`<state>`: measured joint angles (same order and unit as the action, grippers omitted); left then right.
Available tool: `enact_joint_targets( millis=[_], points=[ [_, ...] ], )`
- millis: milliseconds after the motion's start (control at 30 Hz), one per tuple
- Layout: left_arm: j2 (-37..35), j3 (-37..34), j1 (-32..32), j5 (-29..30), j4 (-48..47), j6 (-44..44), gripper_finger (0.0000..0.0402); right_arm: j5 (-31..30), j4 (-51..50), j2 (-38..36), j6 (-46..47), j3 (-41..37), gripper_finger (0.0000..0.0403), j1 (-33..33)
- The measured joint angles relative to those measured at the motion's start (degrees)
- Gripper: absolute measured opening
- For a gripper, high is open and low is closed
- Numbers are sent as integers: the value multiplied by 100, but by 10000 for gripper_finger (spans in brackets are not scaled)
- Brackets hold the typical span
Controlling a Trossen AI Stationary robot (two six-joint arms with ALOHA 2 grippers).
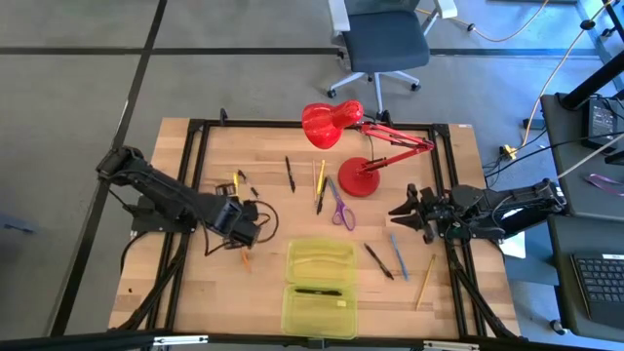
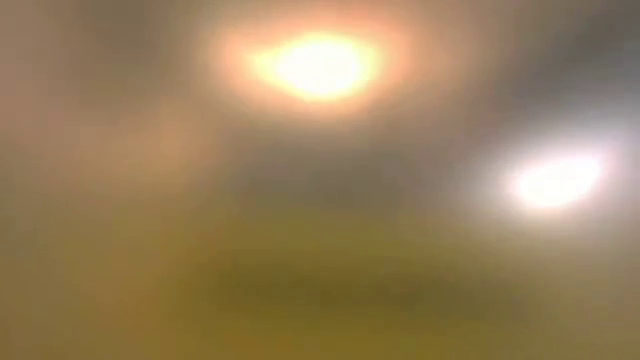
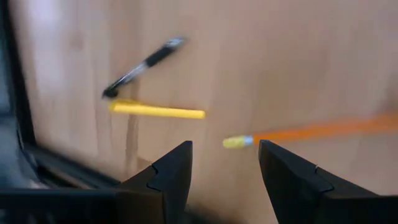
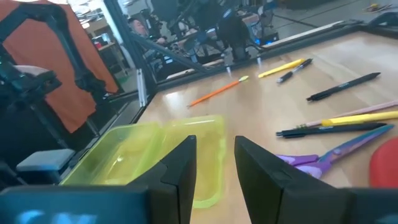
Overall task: Pick & place school supplies into a supply box
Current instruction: Put the orange pencil into the yellow supply box
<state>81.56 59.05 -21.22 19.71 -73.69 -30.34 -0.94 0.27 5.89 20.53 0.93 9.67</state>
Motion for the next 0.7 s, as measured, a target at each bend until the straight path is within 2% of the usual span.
enact_joint_targets(
  millis=[100,200,467,567,700],
  points=[
    [13,0,75,-366,-1,1630,168,-124,13,0,-39,0,114,0],
    [63,-3,149,-452,-3,2612,162,-148,28,0,-141,0,114,0],
    [94,-741,442,-516,295,3069,148,-150,28,0,-146,0,114,0],
    [94,-1013,462,-741,585,3440,143,-150,28,0,-148,0,114,0],
    [94,-1246,464,-719,1017,3952,138,-149,28,0,-150,0,114,0]
  ],
)
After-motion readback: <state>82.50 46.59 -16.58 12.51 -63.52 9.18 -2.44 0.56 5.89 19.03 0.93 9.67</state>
